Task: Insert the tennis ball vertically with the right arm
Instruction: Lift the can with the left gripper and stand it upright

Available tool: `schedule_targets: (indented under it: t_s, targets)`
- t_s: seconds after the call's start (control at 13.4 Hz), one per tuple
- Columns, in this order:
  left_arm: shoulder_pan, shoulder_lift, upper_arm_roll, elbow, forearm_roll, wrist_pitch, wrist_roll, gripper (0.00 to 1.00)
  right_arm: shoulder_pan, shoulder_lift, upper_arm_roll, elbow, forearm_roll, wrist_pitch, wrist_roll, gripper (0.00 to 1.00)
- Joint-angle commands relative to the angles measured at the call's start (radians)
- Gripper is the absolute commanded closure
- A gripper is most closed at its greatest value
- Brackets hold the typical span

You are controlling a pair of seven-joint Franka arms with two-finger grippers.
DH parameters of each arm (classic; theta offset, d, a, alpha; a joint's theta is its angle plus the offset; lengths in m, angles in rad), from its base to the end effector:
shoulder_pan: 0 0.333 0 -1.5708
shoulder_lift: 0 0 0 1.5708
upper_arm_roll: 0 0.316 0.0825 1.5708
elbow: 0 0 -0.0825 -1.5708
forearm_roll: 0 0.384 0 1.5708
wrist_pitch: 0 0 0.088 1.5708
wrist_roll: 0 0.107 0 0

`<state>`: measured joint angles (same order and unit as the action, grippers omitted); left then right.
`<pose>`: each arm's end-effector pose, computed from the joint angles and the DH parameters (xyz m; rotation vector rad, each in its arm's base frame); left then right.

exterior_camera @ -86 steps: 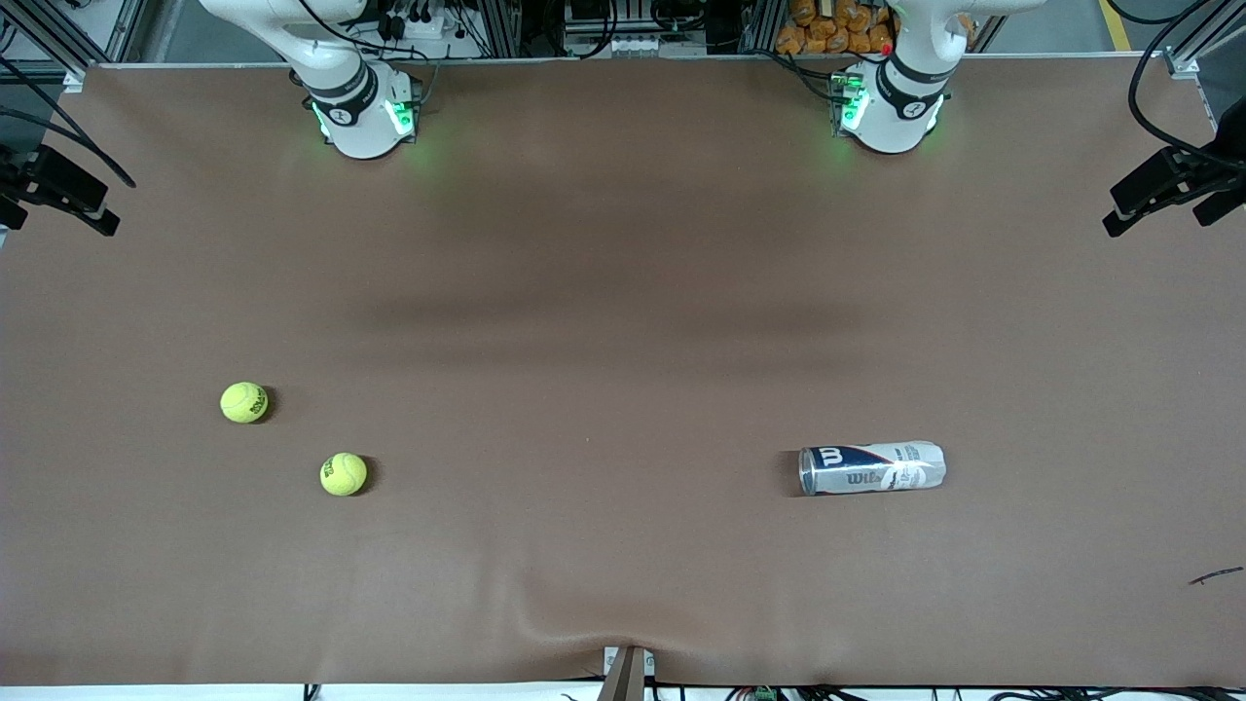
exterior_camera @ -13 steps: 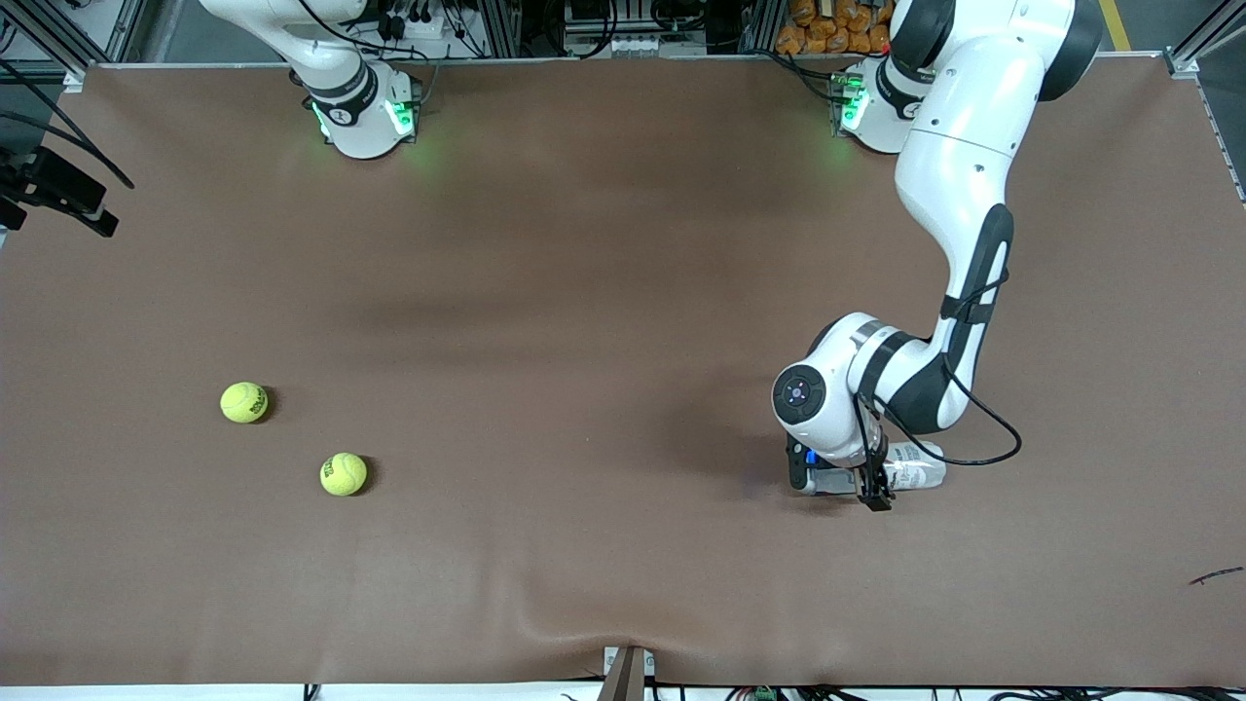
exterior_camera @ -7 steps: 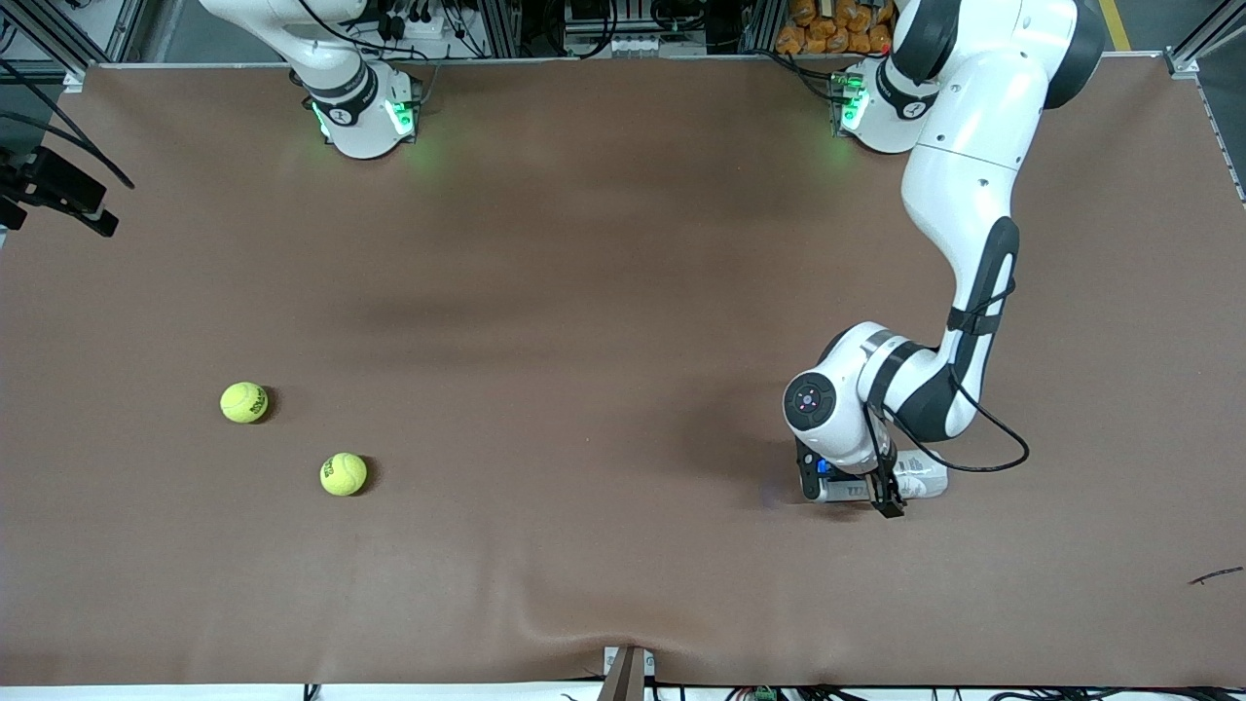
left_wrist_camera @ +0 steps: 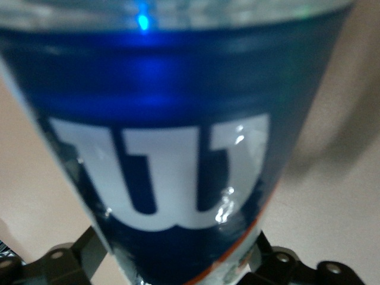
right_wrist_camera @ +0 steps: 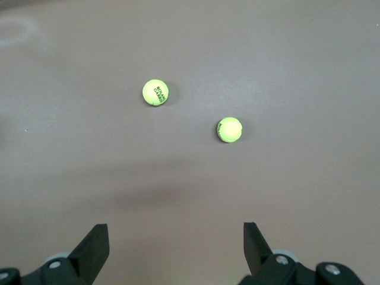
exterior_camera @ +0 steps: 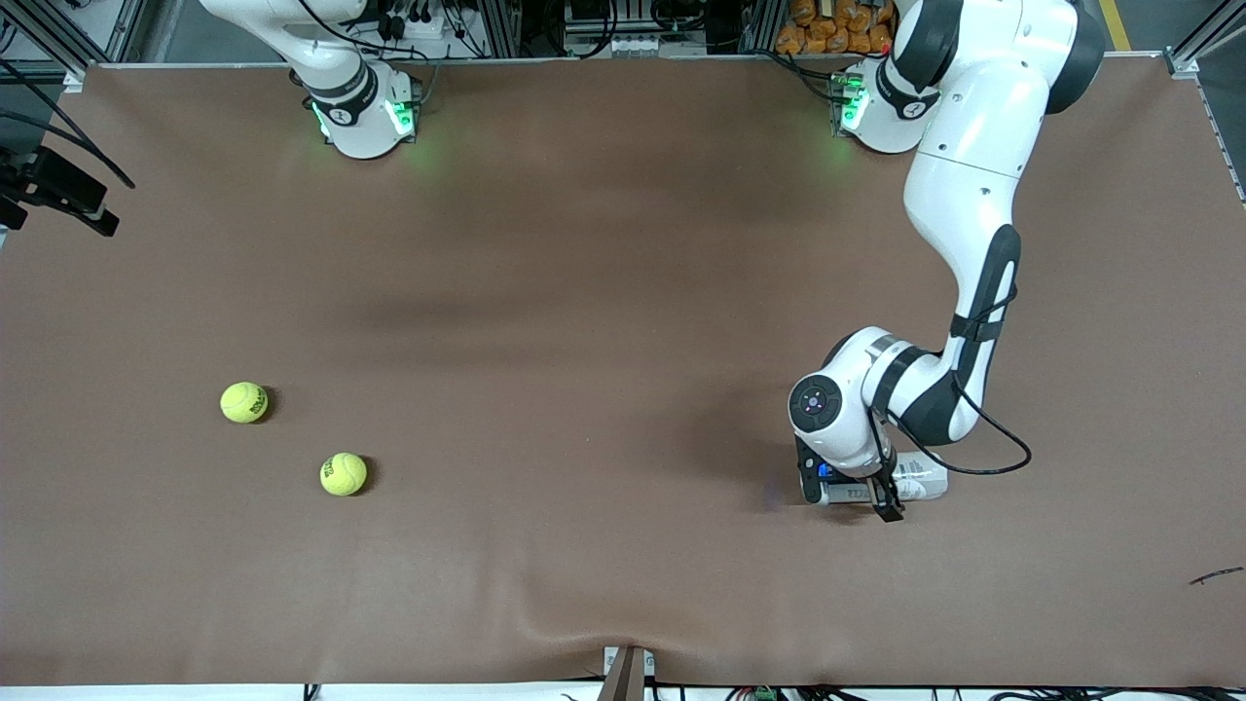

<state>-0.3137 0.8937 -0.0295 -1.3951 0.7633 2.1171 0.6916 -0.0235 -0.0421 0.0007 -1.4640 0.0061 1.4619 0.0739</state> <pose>0.6880 -0.2080 0.1647 -1.8873 1.7429 0.3434 0.5287 -0.0113 0.6874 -3.1303 0.1502 -0.0624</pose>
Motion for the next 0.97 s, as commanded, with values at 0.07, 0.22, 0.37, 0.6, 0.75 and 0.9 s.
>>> schedule_targets:
  t_s: [0.07,0.22,0.37,0.6,0.75,0.9]
  targets:
    - [-0.004,0.01,-0.001,0.004,0.03,0.024,-0.018,0.32,-0.03,0.007,0.015,0.013,0.006,-0.02,-0.013,0.0]
    - [-0.005,0.01,-0.001,0.004,0.028,0.035,-0.017,0.32,-0.029,0.036,0.015,0.014,-0.005,-0.02,-0.011,0.0]
    - [-0.008,-0.004,-0.012,0.005,0.018,0.035,-0.001,0.31,-0.021,0.045,0.015,0.014,-0.005,-0.017,-0.011,0.0]
    - [0.01,-0.021,-0.14,0.014,-0.037,0.035,0.003,0.3,-0.016,0.148,0.016,0.025,-0.023,-0.003,-0.011,0.0]
    - [0.007,-0.039,-0.226,0.025,-0.152,0.037,0.0,0.3,-0.021,0.239,0.018,0.025,-0.012,0.082,-0.011,0.0]
    - [0.007,-0.039,-0.303,0.04,-0.263,0.104,-0.012,0.3,-0.018,0.307,0.021,0.022,-0.002,0.139,-0.01,0.0]
